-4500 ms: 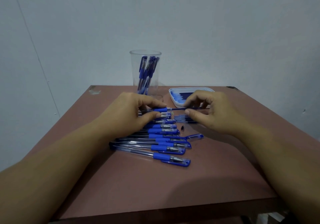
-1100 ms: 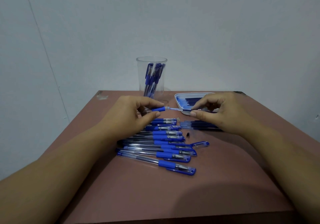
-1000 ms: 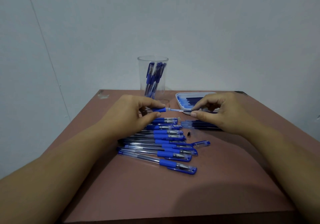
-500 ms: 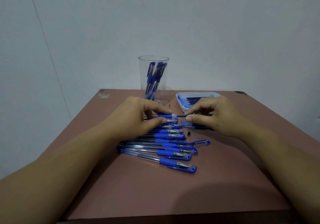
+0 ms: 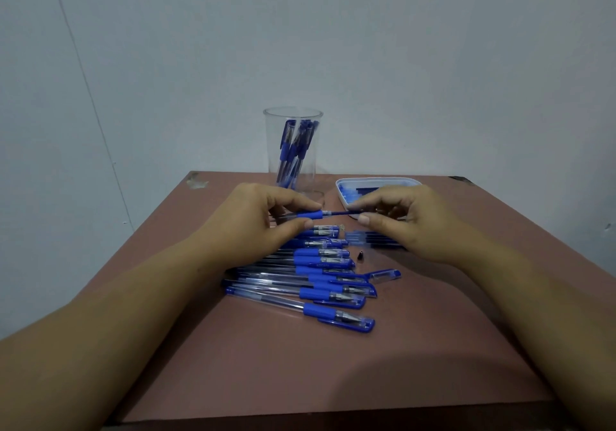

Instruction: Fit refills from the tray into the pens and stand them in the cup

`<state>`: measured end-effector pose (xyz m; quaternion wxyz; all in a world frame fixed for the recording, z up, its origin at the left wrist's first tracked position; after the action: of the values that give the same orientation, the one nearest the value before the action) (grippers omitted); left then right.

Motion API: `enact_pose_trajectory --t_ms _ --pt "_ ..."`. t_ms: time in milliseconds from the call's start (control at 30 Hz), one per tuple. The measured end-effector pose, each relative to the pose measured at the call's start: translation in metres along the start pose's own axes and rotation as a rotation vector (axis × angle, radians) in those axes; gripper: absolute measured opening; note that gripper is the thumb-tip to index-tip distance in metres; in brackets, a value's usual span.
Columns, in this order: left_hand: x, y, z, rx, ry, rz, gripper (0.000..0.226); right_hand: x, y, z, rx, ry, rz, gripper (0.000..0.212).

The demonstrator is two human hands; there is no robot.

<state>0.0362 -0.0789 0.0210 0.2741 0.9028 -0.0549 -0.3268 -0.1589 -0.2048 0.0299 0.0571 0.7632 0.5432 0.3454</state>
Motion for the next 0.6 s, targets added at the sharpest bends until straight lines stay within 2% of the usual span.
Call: enact_pose_trajectory --t_ms 133,267,333,400,500,600 --pt "-0.003 0.0 -0.001 -0.02 -0.029 0.002 0.026 -0.006 0.0 -0.007 -0.097 0.033 0.031 0.016" --pt "-0.002 -0.001 0.0 -0.006 -0.03 -0.001 0.027 -0.006 0.001 -0.002 -0.102 0.026 0.027 0.009" --pt "-0.002 -0.001 0.001 0.007 -0.031 0.006 0.027 0.0 0.001 0.002 -0.082 0.019 -0.011 0.009" --pt "-0.003 -0.002 0.002 0.006 -0.026 0.015 0.027 0.004 0.001 0.006 -0.041 -0.015 -0.024 0.018" --pt "-0.002 0.0 0.001 -0.008 -0.029 0.009 0.027 0.0 0.0 0.009 0.019 -0.019 0.024 0.029" --pt "-0.001 0.0 0.0 -0.013 -0.024 0.002 0.027 -0.003 -0.003 0.006 0.101 -0.051 0.098 0.02"
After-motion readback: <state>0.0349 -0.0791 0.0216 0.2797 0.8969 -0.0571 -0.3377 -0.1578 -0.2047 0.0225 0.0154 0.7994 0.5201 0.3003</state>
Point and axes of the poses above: each hand's wrist, its own y-axis towards the middle knuckle, its own z-axis out of the palm, x = y × z, the point moved 3 cm from there along y, towards the middle knuckle, and after that the axes turned 6 degrees about -y, right-handed, at the moved point
